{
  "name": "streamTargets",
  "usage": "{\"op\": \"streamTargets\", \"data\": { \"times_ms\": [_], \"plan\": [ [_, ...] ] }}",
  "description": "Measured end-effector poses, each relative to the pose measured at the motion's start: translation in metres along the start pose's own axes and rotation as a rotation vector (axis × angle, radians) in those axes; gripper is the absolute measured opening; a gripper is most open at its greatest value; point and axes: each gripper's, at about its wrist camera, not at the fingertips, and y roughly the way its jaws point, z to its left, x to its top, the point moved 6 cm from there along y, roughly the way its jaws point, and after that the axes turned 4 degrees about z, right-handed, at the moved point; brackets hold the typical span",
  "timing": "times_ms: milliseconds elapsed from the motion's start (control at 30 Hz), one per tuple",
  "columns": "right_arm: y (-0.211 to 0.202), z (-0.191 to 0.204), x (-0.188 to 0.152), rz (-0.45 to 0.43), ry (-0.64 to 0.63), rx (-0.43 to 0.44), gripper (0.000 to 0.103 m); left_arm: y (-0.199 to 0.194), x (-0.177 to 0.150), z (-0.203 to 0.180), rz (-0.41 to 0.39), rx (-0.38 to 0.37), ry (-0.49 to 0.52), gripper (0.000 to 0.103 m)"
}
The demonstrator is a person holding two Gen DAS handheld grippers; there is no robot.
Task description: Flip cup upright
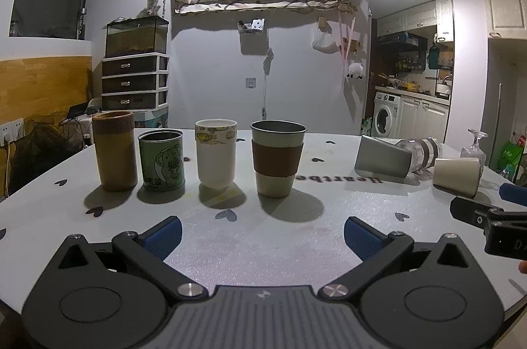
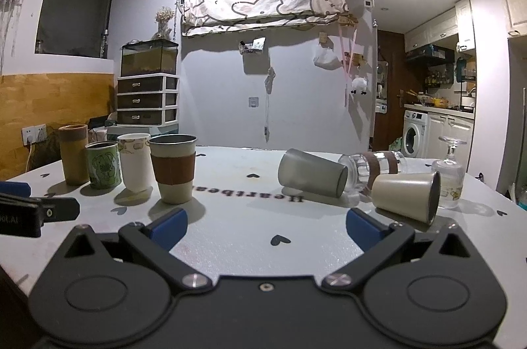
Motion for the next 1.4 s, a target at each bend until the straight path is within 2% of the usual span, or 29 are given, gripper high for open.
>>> {"op": "streamTargets", "data": {
  "times_ms": [1400],
  "plan": [
    [0.0004, 0.001, 0.0016, -0.003, -0.006, 0.001, 0.103, 0.0028, 0.0011, -0.0036, 0.008, 0.001, 0.007, 0.103]
  ]
}}
